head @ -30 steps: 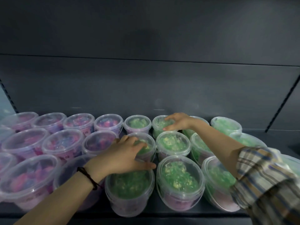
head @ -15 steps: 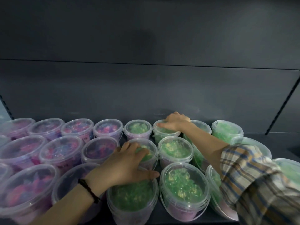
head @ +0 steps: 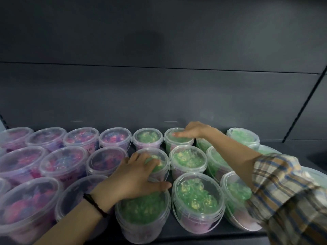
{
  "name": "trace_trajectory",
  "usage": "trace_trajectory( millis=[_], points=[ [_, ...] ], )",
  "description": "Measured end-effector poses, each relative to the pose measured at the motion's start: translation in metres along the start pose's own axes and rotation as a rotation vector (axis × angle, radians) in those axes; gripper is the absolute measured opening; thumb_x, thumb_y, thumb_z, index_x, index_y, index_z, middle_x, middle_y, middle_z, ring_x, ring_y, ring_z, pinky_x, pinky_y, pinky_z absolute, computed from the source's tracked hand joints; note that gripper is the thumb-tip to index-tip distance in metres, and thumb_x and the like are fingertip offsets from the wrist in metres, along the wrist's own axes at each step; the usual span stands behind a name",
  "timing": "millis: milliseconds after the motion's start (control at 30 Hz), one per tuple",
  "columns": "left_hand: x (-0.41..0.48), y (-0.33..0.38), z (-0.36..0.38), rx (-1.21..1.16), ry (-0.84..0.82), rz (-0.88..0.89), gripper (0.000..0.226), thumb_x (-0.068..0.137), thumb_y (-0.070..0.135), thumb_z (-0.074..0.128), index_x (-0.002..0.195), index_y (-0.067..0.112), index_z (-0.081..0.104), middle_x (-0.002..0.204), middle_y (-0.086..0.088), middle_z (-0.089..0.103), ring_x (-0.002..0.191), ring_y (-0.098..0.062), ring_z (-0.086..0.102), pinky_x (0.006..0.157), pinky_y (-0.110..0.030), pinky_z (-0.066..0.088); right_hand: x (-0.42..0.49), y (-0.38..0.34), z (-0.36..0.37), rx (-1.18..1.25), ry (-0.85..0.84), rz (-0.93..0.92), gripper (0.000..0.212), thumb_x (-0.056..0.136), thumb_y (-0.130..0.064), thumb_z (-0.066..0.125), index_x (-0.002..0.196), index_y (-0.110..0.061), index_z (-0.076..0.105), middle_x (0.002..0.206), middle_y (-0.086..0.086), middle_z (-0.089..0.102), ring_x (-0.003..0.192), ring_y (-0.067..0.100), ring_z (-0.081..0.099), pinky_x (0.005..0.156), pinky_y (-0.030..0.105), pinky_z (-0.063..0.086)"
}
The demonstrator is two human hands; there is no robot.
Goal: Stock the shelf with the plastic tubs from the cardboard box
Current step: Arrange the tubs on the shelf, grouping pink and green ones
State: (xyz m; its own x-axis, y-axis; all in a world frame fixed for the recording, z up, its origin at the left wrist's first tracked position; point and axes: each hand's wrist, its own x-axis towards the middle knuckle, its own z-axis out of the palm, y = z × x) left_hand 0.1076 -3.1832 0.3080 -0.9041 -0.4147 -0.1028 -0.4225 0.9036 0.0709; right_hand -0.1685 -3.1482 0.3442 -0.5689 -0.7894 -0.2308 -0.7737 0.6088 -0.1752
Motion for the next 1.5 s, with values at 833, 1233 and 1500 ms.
trace_trajectory(
  millis=[833,1233,1500],
  points=[
    [0.029,0.053,0.006,-0.168,-0.147,0.098,0.101,0.056,0.096,0.034,0.143,0.054,0.003,0.159,0.017,-0.006,0.145,-0.017,-0.018,0.117,-0.054,-0.002,0.01,0.08,0.002,-0.249,0.035,0.165,0.117,0.059,-0.096,0.038,0.148,-0.019,0.028,0.149,0.016,0.026,0.136,0.041,0.023,0.106,0.048,0.029],
    [0.023,0.105,0.005,-0.114,-0.062,0.04,0.114,0.052,0.099,0.007,0.15,0.04,0.002,0.159,0.016,-0.009,0.144,-0.009,-0.019,0.115,-0.049,-0.009,-0.024,0.194,-0.029,0.055,0.205,0.039,0.059,0.089,-0.052,0.057,0.141,-0.026,0.046,0.152,0.002,0.035,0.143,0.029,0.02,0.114,0.04,0.017],
    [0.039,0.177,0.016,-0.136,0.037,0.08,0.07,0.072,0.086,0.013,0.137,0.063,0.004,0.16,0.016,-0.004,0.146,-0.016,-0.014,0.114,-0.055,-0.007,-0.032,0.233,-0.015,0.194,0.035,0.103,0.078,0.08,-0.055,0.066,0.147,-0.032,0.032,0.157,0.007,0.021,0.147,0.028,0.004,0.114,0.044,0.02]
  ],
)
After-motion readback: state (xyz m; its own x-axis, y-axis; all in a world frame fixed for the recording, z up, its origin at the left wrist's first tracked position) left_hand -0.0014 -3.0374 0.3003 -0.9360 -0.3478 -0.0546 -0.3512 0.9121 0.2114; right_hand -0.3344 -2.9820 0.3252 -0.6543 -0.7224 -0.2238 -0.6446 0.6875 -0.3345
